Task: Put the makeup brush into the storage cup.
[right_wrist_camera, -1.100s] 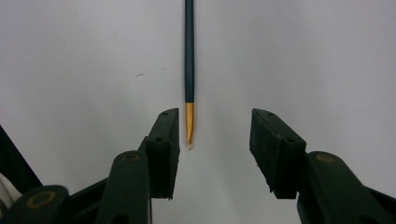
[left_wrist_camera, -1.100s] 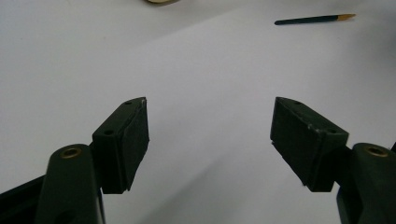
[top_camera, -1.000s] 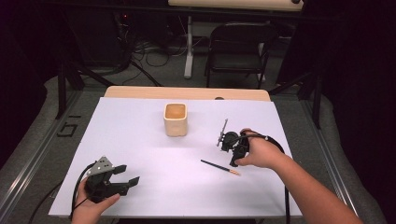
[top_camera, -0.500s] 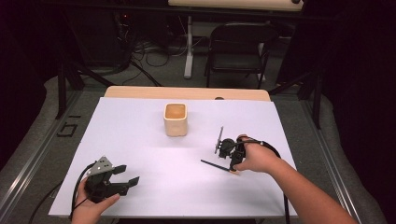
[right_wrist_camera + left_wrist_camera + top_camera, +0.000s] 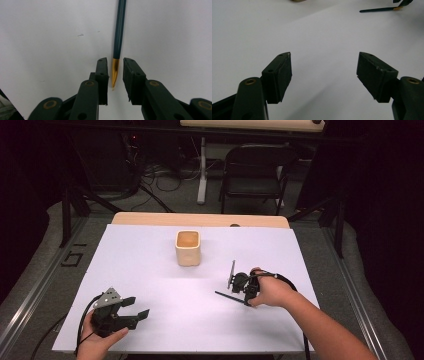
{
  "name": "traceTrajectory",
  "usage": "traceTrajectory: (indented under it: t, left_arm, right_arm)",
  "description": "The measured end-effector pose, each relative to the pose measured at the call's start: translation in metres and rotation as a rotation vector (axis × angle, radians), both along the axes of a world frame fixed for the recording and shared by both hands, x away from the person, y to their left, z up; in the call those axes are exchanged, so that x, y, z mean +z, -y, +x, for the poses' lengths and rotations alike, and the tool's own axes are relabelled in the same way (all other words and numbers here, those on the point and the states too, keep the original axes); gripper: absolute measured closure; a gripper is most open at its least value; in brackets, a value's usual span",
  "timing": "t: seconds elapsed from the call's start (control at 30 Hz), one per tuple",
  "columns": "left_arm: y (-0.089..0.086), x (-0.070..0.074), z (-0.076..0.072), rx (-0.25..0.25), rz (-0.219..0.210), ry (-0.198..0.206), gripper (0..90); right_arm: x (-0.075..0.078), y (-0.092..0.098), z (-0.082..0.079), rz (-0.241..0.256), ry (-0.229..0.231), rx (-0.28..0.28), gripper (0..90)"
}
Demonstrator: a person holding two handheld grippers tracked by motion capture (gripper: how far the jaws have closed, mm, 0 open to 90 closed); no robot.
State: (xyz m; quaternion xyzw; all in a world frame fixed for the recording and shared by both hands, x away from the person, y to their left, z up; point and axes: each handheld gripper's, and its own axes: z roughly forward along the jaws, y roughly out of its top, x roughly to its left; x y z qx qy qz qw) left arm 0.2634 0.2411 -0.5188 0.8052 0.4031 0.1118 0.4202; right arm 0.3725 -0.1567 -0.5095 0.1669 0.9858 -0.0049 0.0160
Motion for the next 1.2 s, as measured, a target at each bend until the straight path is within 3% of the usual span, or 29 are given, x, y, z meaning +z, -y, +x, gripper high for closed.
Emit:
traceTrajectory:
  t: [0.5, 1.2]
  left_arm:
    - [0.000, 0.000, 0.000, -0.003, 0.009, 0.001, 29.0]
    - [0.000, 0.000, 0.000, 0.001, 0.002, -0.002, 29.3]
  right_arm:
    - [-0.008, -0.001, 0.003, -0.006, -0.003, -0.009, 75.3]
    - [-0.015, 0.000, 0.005, -0.006, -0.016, -0.008, 83.7]
